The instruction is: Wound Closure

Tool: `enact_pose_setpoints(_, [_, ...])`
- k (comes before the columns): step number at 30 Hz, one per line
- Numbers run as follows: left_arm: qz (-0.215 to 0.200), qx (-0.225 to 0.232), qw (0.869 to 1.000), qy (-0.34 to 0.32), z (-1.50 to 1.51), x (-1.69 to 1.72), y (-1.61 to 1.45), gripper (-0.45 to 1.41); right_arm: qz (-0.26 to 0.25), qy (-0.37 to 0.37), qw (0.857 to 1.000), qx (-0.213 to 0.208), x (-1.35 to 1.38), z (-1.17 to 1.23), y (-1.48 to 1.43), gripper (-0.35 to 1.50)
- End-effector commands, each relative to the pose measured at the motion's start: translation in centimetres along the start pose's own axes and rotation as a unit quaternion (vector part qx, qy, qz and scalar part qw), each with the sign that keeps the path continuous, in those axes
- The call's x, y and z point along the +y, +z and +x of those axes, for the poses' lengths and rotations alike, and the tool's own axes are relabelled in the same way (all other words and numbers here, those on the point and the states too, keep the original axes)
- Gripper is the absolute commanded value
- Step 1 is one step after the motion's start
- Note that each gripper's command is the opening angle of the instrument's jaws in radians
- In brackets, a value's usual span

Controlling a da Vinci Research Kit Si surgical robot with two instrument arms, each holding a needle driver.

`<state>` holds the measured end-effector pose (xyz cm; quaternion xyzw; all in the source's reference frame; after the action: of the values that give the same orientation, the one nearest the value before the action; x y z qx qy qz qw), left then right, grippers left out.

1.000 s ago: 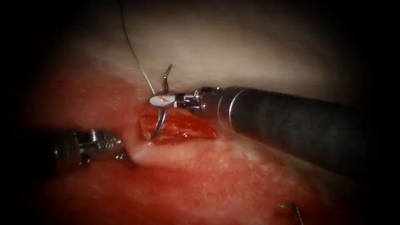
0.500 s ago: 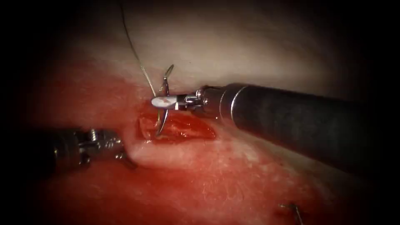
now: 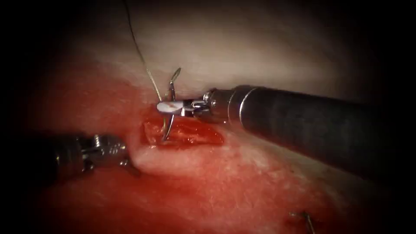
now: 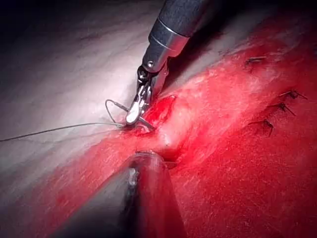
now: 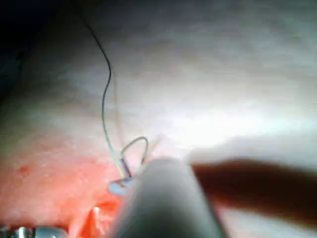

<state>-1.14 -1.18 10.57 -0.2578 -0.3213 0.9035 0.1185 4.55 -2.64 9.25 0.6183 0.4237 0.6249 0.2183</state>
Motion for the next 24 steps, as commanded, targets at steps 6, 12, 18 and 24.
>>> enact_pose_setpoints(6, [0.000, 0.000, 1.000, -0.003, 0.00, -0.02, 0.09, -0.45, 0.028, 0.007, 0.999, 0.015, -0.14, -0.12, 0.15, -0.35])
enact_pose_setpoints(12, [0.000, 0.000, 1.000, -0.003, 0.00, -0.02, 0.09, -0.45, 0.031, 0.008, 0.999, 0.016, -0.17, -0.12, 0.16, -0.35])
enact_pose_setpoints(18, [-0.001, 0.000, 1.000, -0.003, 0.00, -0.02, 0.08, -0.45, 0.055, -0.043, 0.997, 0.024, -0.22, -0.08, 0.19, -0.11])
enact_pose_setpoints(24, [-0.002, 0.000, 1.000, -0.002, -0.01, -0.02, 0.05, -0.45, 0.057, -0.171, 0.983, 0.037, -0.45, 0.01, 0.20, 1.28])
